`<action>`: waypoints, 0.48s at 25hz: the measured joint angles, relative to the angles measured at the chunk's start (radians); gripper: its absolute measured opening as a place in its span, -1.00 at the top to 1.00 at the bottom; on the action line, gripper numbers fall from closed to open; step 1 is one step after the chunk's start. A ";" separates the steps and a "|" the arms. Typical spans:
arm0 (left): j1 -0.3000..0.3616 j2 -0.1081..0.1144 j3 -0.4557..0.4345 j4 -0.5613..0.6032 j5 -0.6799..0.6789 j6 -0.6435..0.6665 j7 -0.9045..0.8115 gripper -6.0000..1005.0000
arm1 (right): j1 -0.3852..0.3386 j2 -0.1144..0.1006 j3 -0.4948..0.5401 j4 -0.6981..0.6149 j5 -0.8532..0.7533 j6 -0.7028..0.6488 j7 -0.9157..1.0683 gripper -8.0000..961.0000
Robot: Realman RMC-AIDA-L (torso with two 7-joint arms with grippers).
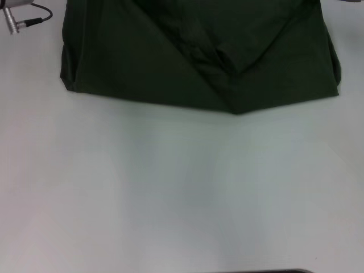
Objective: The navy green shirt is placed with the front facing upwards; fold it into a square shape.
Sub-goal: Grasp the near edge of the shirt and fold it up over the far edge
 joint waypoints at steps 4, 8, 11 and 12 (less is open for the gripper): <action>0.000 -0.021 0.001 0.001 0.000 -0.022 0.005 0.92 | 0.003 0.005 -0.015 0.030 0.000 0.034 -0.007 0.92; 0.006 -0.045 0.002 0.003 0.000 -0.049 0.021 0.92 | 0.003 0.024 -0.022 0.046 0.000 0.082 -0.023 0.92; 0.012 -0.058 0.002 0.011 0.000 -0.074 0.032 0.92 | -0.002 0.046 -0.024 0.047 0.001 0.121 -0.038 0.92; 0.012 -0.058 0.002 0.011 0.000 -0.074 0.032 0.92 | -0.002 0.046 -0.024 0.047 0.001 0.121 -0.038 0.92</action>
